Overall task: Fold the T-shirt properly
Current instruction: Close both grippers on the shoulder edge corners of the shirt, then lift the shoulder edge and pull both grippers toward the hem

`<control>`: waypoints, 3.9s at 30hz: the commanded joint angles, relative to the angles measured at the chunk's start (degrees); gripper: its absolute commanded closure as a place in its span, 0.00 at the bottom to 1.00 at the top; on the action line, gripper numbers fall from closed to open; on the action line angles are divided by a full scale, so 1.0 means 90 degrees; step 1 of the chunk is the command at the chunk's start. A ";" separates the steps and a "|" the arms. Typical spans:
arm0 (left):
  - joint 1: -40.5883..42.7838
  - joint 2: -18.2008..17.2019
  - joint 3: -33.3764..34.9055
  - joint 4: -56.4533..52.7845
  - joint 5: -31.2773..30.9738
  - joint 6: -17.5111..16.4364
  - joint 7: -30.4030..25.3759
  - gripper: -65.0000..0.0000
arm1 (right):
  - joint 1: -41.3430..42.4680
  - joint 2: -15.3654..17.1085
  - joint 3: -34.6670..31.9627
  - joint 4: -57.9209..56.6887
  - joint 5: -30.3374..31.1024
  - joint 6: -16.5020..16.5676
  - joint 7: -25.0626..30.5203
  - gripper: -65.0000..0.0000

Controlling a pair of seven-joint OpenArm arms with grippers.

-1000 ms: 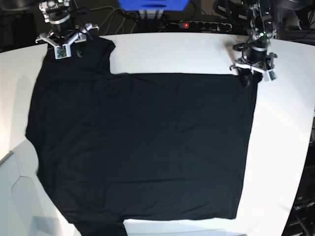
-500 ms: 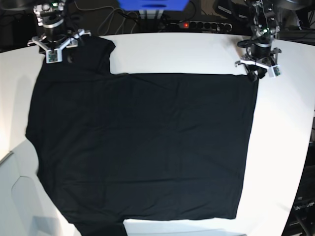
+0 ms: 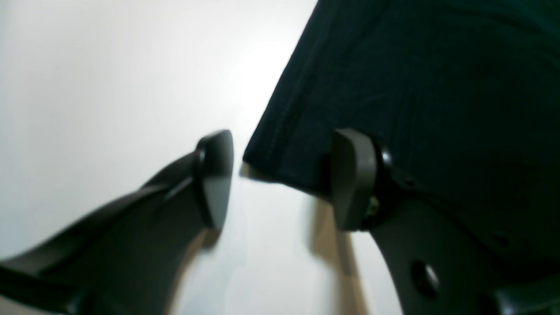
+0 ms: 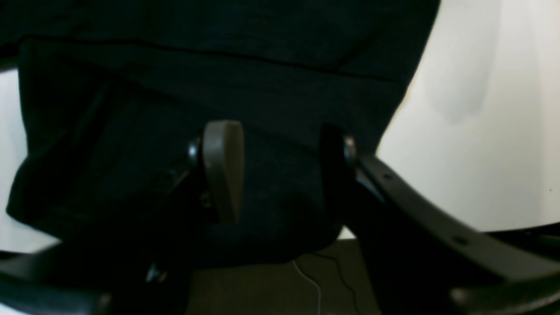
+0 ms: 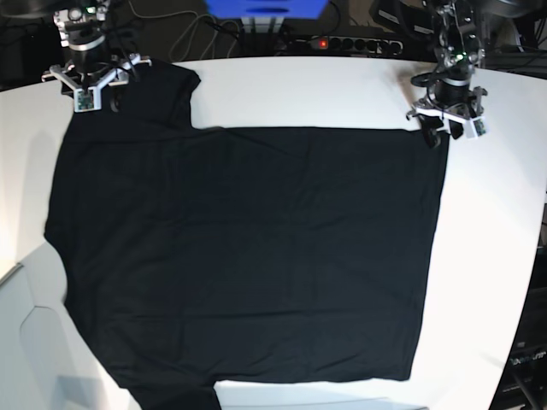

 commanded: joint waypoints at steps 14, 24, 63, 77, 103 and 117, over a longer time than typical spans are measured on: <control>0.0049 -0.0089 0.0012 0.0058 -0.0015 -0.0047 0.0029 0.76 | -0.0057 0.0036 0.0035 0.0072 0.0031 0.0073 0.0145 0.55; 0.0049 -0.0069 0.0002 0.0058 -0.0015 -0.0047 0.0029 1.00 | 0.0266 0.0046 0.0631 -0.0133 0.0031 0.0073 0.0145 0.54; 0.0108 -0.0108 -0.0037 0.0146 -0.0015 0.0002 0.0029 1.00 | 0.1213 0.0173 0.1188 -0.1980 0.0040 0.1880 0.0145 1.00; 0.0215 -0.0060 -0.0281 0.0488 -0.0005 0.0002 0.0029 1.00 | 0.1389 0.0134 0.2096 -0.1267 0.0040 0.1900 0.0145 1.00; -0.0537 -0.0050 -0.0613 0.1210 -0.0005 0.0011 0.0029 1.00 | 0.2610 0.0173 0.2028 -0.0378 0.0734 0.1910 -0.0344 1.00; -0.2325 -0.0099 -0.0584 0.0195 -0.0005 0.0011 0.0039 1.00 | 0.5120 0.0544 0.1120 -0.2038 -0.0077 0.1910 -0.1311 1.00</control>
